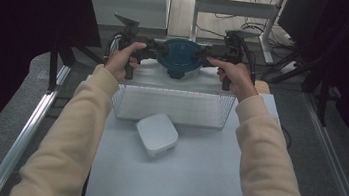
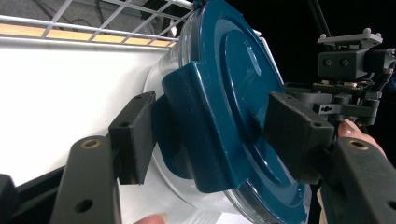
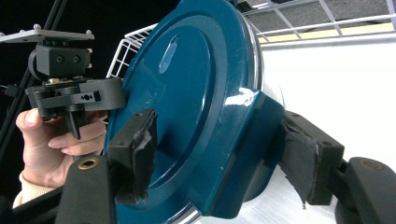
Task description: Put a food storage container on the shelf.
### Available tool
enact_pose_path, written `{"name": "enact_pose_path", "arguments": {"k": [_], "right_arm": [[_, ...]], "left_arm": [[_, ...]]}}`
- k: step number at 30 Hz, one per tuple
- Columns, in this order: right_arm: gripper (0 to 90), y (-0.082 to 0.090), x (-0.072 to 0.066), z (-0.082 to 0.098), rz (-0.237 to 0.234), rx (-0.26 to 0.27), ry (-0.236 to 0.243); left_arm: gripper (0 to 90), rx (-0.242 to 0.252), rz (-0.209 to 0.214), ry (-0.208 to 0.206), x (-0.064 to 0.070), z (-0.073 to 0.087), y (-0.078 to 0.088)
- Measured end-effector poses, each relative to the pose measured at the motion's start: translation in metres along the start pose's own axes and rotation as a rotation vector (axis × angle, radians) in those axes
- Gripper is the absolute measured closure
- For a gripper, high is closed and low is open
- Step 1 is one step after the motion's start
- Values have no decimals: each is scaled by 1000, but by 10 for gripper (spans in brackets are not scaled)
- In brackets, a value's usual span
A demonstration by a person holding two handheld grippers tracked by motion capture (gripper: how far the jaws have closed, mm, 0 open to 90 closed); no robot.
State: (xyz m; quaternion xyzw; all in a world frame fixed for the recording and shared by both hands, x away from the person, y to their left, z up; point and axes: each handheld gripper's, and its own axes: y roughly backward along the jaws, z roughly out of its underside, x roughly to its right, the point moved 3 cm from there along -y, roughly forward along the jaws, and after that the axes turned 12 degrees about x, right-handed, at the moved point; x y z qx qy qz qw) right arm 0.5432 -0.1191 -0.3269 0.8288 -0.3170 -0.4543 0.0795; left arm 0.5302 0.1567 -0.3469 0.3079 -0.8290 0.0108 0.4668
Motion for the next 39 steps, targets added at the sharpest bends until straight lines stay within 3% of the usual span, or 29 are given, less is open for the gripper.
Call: {"name": "enact_pose_path", "arguments": {"k": [2,6,10,16,18,22,28,36,39], "right_arm": [[286,0,-2,1,13,0,25],[161,-2,-13,6,68,25,96],[119,6,-25,6,118,93,178],[106,26,-35,10,125,132,282],[106,35,-38,14,131,142,324],[110,53,-41,25,134,165,405],[138,74,-37,53,111,158,498],[200,92,-14,95,114,147,532],[225,99,-5,112,117,156,545]], "left_arm": [[353,15,-10,-18,1,1,-1],[276,50,-64,-108,9,1,3],[248,82,-75,-177,18,2,13],[263,121,-99,-267,32,8,32],[279,126,-92,-288,36,14,40],[279,132,-122,-355,41,31,57],[293,127,-145,-427,39,66,77],[306,124,-170,-524,34,111,98],[305,110,-167,-536,31,124,101]]}}
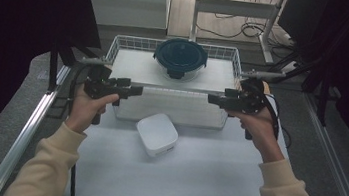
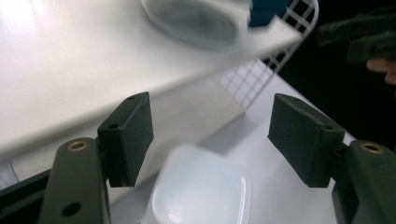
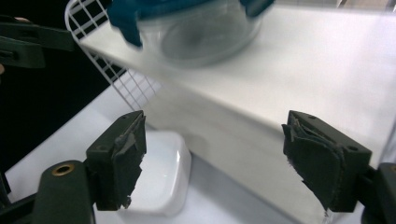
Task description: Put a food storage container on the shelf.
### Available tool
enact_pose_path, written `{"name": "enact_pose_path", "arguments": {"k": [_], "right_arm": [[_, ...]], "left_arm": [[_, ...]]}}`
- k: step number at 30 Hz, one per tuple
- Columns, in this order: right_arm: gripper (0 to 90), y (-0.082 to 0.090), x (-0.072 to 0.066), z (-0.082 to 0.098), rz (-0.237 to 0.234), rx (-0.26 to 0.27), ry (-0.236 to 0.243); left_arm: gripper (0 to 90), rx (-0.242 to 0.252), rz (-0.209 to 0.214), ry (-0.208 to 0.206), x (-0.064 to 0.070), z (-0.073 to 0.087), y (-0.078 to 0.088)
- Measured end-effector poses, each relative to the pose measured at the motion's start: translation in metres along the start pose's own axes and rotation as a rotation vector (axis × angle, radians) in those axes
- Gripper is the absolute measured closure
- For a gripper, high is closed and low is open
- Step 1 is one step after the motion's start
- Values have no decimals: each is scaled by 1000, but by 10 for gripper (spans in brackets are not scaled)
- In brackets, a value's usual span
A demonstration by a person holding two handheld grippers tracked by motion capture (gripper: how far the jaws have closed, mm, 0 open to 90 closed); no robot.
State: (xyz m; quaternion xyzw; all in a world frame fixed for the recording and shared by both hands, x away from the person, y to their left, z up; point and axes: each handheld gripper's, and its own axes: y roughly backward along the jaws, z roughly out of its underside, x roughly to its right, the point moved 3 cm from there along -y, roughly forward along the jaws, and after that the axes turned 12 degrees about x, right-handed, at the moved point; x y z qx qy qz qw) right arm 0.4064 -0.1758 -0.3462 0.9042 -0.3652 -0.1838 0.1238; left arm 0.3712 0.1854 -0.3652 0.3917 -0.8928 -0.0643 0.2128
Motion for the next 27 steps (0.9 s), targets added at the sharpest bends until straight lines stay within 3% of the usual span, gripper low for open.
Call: {"name": "enact_pose_path", "arguments": {"k": [4,9,15,21,27], "right_arm": [[247,13,-7,21,-6,18,28],[258,24,-11,49,-21,7,34],[264,28,-8,83,-16,-45,22],[268,28,-5,107,-13,-67,14],[273,25,-1,118,-17,-83,-3]], "left_arm": [[308,-19,-9,-20,3,30,11],[309,-43,1,-4,6,61,18],[308,-80,-47,-24,6,90,21],[308,-119,-68,-14,0,109,20],[310,-124,-97,-3,-7,114,23]]}}
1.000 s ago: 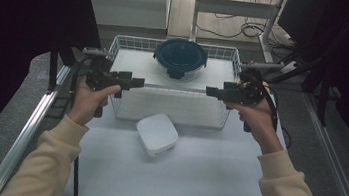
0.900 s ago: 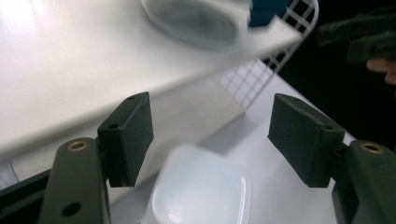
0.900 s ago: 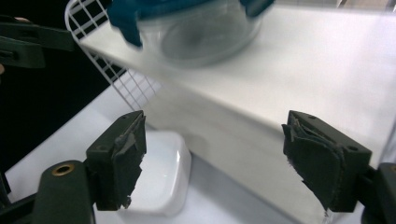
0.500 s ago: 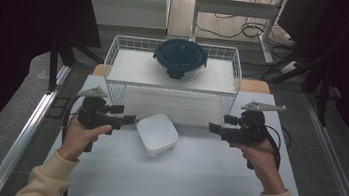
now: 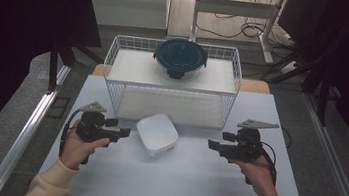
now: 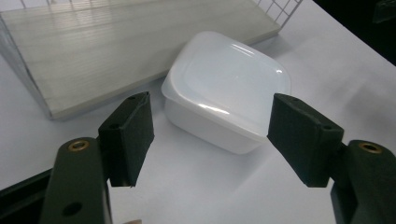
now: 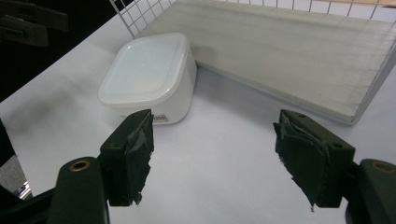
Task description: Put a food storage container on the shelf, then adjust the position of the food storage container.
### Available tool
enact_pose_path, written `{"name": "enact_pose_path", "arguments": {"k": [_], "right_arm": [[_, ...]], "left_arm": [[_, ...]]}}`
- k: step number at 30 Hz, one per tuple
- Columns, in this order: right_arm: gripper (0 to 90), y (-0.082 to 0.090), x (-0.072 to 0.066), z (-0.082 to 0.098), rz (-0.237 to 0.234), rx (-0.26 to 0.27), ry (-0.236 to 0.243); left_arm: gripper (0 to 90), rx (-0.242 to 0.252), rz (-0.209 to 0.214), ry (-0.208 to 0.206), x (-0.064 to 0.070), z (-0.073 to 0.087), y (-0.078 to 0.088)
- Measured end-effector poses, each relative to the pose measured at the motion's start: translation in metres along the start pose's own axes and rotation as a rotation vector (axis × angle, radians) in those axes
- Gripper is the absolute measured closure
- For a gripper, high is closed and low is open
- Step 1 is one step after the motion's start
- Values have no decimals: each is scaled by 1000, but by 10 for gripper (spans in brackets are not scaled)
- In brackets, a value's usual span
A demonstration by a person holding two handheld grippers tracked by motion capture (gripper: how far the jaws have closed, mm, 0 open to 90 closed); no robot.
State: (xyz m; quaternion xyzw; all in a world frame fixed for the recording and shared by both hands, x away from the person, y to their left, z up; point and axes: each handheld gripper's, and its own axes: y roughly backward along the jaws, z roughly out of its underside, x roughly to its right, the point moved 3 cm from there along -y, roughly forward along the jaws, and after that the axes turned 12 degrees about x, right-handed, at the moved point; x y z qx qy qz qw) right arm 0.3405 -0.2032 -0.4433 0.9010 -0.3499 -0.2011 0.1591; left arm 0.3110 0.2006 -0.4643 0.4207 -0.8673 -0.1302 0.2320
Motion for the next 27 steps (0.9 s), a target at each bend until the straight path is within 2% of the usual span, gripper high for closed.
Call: {"name": "enact_pose_path", "arguments": {"k": [15,23,27], "right_arm": [[275,-2,1,1,16,3,-10],[274,-5,1,5,17,-18,-12],[275,-6,1,7,16,-27,-17]], "left_arm": [[313,-23,-15,-22,6,6,-3],[319,-6,-32,-5,3,-2,-3],[327,-5,-45,9,-3,-6,-7]]}}
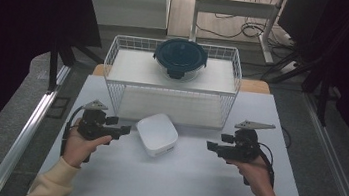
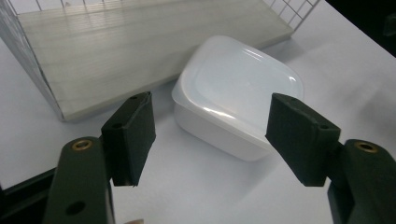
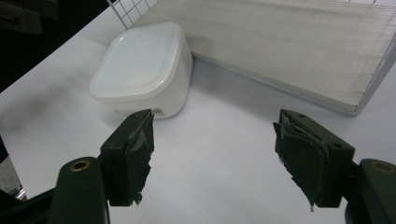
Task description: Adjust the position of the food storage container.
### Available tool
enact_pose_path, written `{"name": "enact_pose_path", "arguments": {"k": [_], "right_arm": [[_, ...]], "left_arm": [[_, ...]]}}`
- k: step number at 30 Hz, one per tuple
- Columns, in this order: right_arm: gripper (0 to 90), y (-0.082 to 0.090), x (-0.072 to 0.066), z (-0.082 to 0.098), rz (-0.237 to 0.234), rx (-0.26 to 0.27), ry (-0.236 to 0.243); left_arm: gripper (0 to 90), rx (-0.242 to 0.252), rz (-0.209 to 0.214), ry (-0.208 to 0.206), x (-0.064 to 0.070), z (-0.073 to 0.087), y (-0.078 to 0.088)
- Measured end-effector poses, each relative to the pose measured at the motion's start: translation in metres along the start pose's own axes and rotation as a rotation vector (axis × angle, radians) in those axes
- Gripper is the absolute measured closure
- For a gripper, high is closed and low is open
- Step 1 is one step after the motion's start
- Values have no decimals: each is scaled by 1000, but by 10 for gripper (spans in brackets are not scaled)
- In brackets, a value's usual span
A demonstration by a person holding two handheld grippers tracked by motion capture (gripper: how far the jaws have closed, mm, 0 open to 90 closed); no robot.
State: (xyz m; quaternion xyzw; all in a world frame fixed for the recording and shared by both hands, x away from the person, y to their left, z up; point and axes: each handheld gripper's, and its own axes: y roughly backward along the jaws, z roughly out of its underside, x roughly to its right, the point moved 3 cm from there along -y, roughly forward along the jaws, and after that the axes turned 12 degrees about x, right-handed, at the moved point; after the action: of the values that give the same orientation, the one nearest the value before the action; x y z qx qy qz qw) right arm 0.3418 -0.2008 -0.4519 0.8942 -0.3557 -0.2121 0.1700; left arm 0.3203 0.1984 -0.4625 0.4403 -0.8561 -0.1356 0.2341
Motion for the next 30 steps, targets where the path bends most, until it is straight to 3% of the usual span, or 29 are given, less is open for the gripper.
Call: {"name": "enact_pose_path", "arguments": {"k": [7,12,18,20,24,30], "right_arm": [[274,3,5,-1,10,6,-19],[274,3,8,1,16,0,-22],[275,1,10,3,23,-8,-28],[275,1,10,4,24,-9,-31],[275,1,11,5,25,-12,-30],[274,-1,14,6,32,-16,-36]], "left_arm": [[360,-14,-18,24,-14,-7,-16],[400,-29,1,5,-19,-7,-37],[457,-64,-15,-38,-20,-6,-60],[490,-69,-29,-57,-22,-8,-66],[595,-72,-56,-38,-28,-7,-75],[751,-104,-69,-56,-33,-1,-86]]}}
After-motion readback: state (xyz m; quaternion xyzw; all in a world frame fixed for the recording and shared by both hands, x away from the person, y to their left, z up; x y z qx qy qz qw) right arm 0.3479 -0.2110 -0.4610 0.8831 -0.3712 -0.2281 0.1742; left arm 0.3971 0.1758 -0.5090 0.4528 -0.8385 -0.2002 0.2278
